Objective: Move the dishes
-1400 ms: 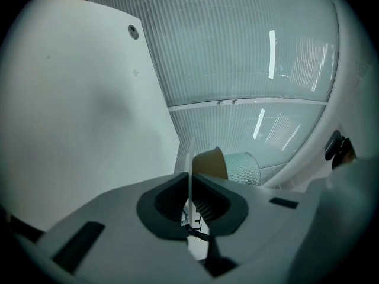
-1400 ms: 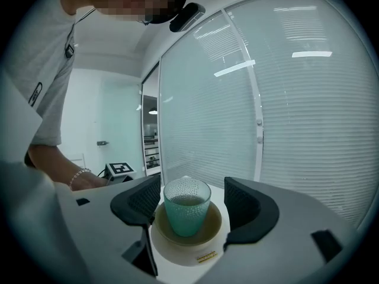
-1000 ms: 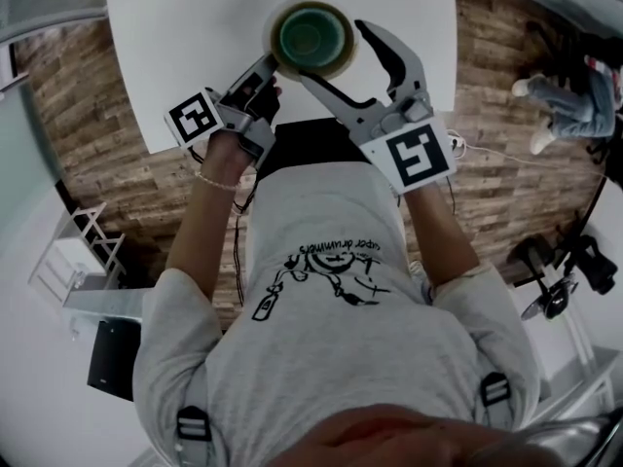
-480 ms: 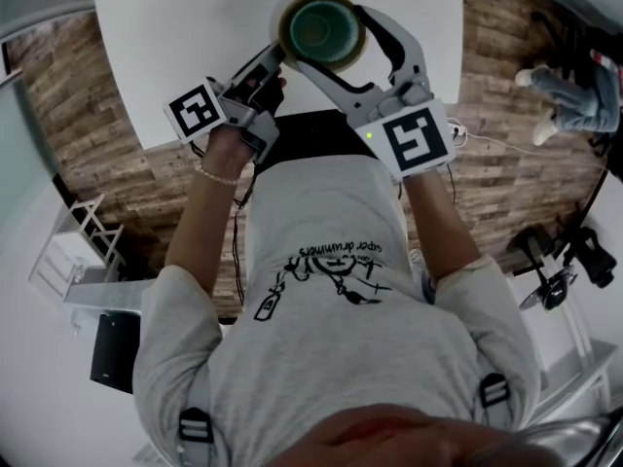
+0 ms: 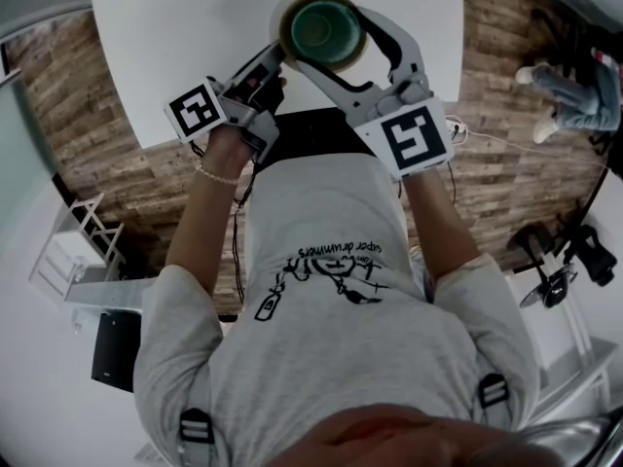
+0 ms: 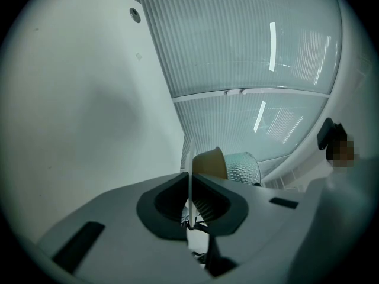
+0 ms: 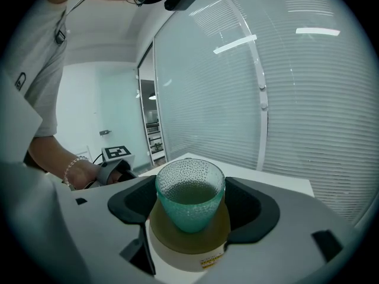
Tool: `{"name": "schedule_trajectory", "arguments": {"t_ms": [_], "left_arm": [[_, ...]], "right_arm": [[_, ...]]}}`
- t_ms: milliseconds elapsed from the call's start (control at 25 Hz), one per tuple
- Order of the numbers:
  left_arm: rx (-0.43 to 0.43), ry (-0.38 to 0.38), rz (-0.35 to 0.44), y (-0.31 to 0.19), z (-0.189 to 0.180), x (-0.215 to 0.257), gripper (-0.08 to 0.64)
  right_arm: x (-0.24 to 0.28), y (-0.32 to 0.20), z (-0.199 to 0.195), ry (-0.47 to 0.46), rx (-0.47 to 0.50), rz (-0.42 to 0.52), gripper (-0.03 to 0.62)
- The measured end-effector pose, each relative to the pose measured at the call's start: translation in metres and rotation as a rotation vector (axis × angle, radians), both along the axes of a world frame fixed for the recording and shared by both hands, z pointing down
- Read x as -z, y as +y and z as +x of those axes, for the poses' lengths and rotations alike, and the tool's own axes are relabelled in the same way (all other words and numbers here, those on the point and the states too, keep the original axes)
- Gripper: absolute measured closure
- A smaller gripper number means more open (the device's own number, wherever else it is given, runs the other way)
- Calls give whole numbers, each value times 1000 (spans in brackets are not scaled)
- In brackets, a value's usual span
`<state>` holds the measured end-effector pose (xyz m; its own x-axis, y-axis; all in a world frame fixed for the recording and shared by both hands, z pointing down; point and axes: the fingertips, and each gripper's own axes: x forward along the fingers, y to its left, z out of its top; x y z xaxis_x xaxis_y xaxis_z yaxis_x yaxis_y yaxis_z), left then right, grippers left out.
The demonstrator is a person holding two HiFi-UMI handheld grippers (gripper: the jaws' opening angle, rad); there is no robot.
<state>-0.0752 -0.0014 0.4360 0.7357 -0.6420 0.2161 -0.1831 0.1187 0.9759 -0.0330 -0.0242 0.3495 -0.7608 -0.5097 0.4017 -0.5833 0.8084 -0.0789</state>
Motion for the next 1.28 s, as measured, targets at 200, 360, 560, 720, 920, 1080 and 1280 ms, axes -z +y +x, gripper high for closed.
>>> {"name": "schedule_trajectory", "arguments": {"t_ms": [200, 360, 560, 720, 920, 1080, 1280], "left_arm": [[2, 4, 3, 0, 2, 4, 545], [11, 4, -2, -2, -5, 1, 545], [9, 5, -6, -1, -5, 0, 545], [8, 5, -6, -2, -5, 0, 545], [5, -10, -26, 0, -8, -7, 545], [6, -21, -37, 2, -10, -13, 545], [11, -39, -43, 2, -11, -17, 545]], "right_arm": [[6, -1, 1, -3, 0, 11, 227], [8, -2, -4, -3, 6, 11, 227], [16, -1, -4, -12, 5, 28, 227], [25, -5, -3, -27, -6, 44, 227], [38, -12, 4, -44, -31, 65, 227], [46, -18, 13, -49, -51, 82, 227], [45, -26, 36, -40, -88, 91, 227]]}}
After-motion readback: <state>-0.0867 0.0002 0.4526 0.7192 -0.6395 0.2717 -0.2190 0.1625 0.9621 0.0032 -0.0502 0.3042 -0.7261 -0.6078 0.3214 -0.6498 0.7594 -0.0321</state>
